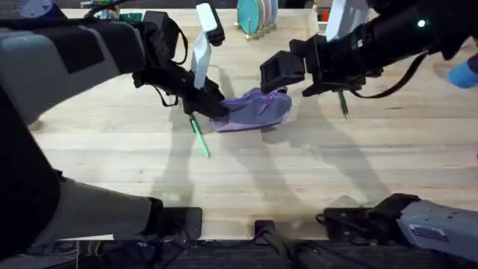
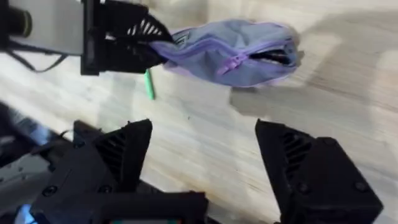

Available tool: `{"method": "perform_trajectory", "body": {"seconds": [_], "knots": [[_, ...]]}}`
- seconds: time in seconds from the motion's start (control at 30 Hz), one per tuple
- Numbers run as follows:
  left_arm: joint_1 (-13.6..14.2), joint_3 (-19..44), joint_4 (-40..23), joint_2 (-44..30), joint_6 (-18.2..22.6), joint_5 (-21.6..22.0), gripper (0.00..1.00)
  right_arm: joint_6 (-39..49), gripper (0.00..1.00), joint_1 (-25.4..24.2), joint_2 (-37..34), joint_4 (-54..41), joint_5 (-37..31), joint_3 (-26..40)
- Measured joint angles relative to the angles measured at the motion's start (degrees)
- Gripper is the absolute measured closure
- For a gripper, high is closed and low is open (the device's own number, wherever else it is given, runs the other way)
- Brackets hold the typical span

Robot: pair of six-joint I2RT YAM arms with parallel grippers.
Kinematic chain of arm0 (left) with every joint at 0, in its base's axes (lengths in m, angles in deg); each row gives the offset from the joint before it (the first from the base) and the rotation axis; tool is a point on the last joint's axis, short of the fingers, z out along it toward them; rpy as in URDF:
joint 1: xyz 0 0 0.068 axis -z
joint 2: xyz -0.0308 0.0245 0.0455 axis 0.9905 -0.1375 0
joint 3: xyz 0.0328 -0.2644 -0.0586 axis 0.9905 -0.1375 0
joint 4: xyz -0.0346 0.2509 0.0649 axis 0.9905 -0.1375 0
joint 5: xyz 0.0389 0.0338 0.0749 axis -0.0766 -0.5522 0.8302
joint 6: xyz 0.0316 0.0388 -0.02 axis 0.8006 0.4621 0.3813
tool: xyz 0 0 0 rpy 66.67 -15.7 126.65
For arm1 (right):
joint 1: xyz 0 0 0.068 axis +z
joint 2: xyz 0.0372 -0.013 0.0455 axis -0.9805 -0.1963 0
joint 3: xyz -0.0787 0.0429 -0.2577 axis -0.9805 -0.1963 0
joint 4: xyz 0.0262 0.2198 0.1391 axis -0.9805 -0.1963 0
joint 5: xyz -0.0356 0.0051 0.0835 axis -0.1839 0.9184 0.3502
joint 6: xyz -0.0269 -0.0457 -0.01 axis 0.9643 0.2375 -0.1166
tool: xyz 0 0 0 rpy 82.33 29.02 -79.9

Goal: Unzip the bag, pick up the pens from the table one at a time and place them inside, then zip the bag closed.

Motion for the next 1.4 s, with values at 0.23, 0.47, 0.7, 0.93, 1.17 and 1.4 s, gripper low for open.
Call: {"method": "perform_trajectory", "body": {"seconds": [0.23,0.47,0.7,0.93,1.17,1.4], "knots": [[0.0,0.0,0.05,0.0,0.0,0.0,0.959,-5.61,0.006,7.22,4.47,-0.08,-13.2,0.0],[0.0,0.0,0.07,0.0,0.0,0.02,0.96,-12.29,0.006,15.73,4.85,0.58,-25.81,-0.97],[0.0,0.0,0.07,0.0,0.0,0.02,0.959,-19.88,0.005,19.73,4.83,5.14,-31.04,-6.49],[0.0,0.0,0.09,0.0,0.0,0.01,0.959,-24.91,0.005,19.76,4.81,7.96,-31.95,-9.31],[0.0,0.0,0.09,0.0,0.0,0.02,0.959,-27.02,0.005,19.76,4.8,8.27,-32.29,-9.31],[0.0,0.0,0.07,0.0,0.0,0.02,0.96,-27.4,0.005,19.76,3.41,8.7,-32.32,-9.33]]}}
